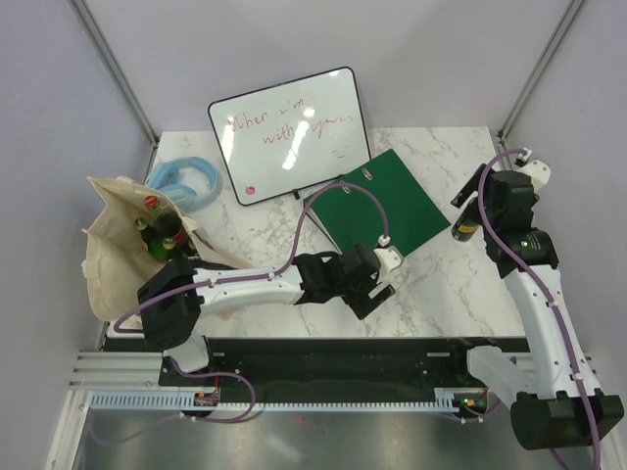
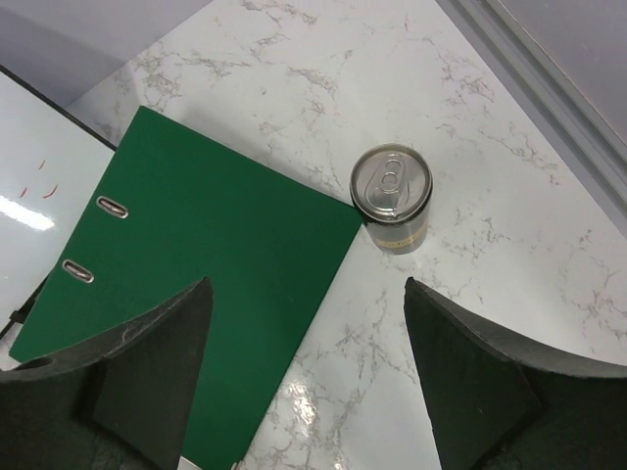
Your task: Place the beverage into the canvas bag
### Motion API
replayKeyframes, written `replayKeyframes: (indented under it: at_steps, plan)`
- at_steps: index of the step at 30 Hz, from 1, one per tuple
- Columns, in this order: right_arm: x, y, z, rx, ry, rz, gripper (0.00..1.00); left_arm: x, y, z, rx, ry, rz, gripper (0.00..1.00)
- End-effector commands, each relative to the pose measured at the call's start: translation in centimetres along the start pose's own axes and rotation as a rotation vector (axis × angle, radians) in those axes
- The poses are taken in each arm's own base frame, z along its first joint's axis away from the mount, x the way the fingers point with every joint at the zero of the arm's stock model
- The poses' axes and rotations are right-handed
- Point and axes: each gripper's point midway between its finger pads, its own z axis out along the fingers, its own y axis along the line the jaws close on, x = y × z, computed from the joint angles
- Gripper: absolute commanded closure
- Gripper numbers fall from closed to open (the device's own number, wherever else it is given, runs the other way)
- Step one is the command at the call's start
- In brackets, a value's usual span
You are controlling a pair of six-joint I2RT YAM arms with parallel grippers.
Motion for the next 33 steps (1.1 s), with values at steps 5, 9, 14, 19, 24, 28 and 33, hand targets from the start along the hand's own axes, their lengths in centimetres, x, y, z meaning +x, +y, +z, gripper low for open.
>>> replayKeyframes:
  at_steps: [5, 9, 14, 19, 24, 28, 33]
  plan:
    - [-0.5, 0.9, -0.5, -0.071, -0.038, 0.016, 0.13, -3.4, 0.1, 0.1, -0.026, -0.104, 0.006, 0.25]
    - [-0.4, 1.0, -0.5, -0.077, -0.035, 0.013, 0.13, -3.2, 0.3, -0.3, -0.04, -0.086, -0.011, 0.64]
    - [-0.4, 1.3, -0.5, -0.092, -0.032, 0.02, 0.14, -3.0, 1.2, -2.2, -0.085, -0.059, -0.03, 0.83]
    - [0.7, 3.0, -0.3, -0.182, 0.017, 0.017, 0.14, -6.1, 4.7, -7.5, -0.249, -0.085, -0.032, 0.98]
    - [1.8, 5.2, -1.0, -0.32, 0.068, 0.004, 0.14, -9.5, 9.4, -15.3, -0.39, -0.171, -0.072, 0.98]
    - [1.8, 6.1, -1.5, -0.38, 0.069, 0.0, 0.14, -11.9, 14.4, -23.6, -0.499, -0.302, -0.159, 0.98]
    - [2.0, 6.2, -1.6, -0.395, 0.076, -0.008, 0.14, -10.5, 21.0, -31.7, -0.716, -0.352, -0.238, 0.98]
